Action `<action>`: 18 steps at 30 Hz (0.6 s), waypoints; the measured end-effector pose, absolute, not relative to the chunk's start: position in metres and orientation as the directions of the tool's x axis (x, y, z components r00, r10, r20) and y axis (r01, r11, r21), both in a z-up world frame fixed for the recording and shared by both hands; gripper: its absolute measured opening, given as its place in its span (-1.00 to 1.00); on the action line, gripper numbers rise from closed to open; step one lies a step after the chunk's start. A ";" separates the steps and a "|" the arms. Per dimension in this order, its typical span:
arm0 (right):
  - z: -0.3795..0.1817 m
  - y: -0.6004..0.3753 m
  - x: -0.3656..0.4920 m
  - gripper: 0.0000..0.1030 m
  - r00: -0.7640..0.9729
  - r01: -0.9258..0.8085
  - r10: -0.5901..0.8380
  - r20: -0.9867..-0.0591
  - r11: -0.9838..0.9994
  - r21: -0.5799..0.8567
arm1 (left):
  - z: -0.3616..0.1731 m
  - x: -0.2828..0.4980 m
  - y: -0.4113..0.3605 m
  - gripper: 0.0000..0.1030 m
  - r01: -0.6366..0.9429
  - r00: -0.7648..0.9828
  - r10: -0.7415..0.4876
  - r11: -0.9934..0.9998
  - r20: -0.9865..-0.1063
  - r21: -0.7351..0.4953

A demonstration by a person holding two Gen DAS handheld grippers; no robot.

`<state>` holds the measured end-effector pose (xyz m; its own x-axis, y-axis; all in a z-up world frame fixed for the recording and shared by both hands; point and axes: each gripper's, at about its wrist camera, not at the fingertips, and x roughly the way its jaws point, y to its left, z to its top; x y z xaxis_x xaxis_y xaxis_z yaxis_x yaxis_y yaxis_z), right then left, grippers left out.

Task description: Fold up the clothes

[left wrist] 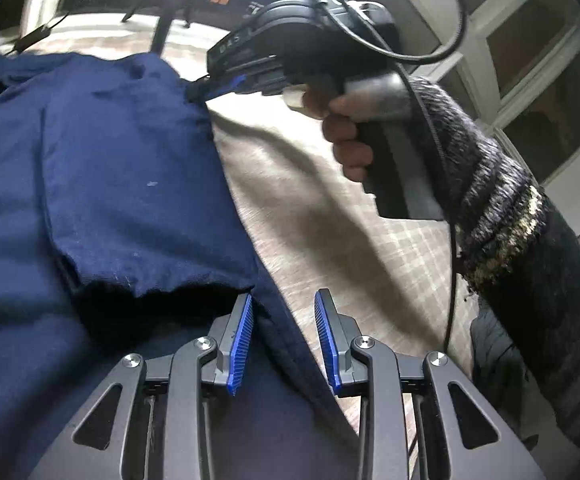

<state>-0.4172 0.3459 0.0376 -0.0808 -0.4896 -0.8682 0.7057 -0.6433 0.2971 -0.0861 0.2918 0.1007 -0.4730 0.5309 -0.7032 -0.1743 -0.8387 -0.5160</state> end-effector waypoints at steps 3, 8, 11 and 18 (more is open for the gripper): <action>0.044 0.360 -0.435 -0.95 -0.118 0.671 -0.509 -0.853 -0.674 0.309 | 0.101 -0.089 0.302 -0.44 -0.200 -0.470 0.549 -0.829 -0.691 -0.522; 0.032 0.372 -0.457 -0.92 -0.116 0.592 -0.494 -0.862 -0.731 0.339 | 0.093 -0.090 0.314 -0.44 -0.250 -0.435 0.550 -0.834 -0.713 -0.491; 0.035 0.371 -0.439 -0.64 -0.050 0.624 -0.533 -0.844 -0.677 0.390 | 0.095 -0.086 0.310 -0.44 -0.256 -0.447 0.534 -0.845 -0.718 -0.469; 0.033 0.348 -0.415 -0.93 -0.098 0.701 -0.492 -0.865 -0.651 0.290 | 0.093 -0.087 0.314 -0.40 -0.247 -0.453 0.508 -0.861 -0.733 -0.444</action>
<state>-0.4149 0.3481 0.0328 -0.0982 -0.4917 -0.8652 0.7015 -0.6509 0.2903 -0.0873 0.3137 0.0929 -0.4530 0.5079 -0.7327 -0.2466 -0.8612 -0.4445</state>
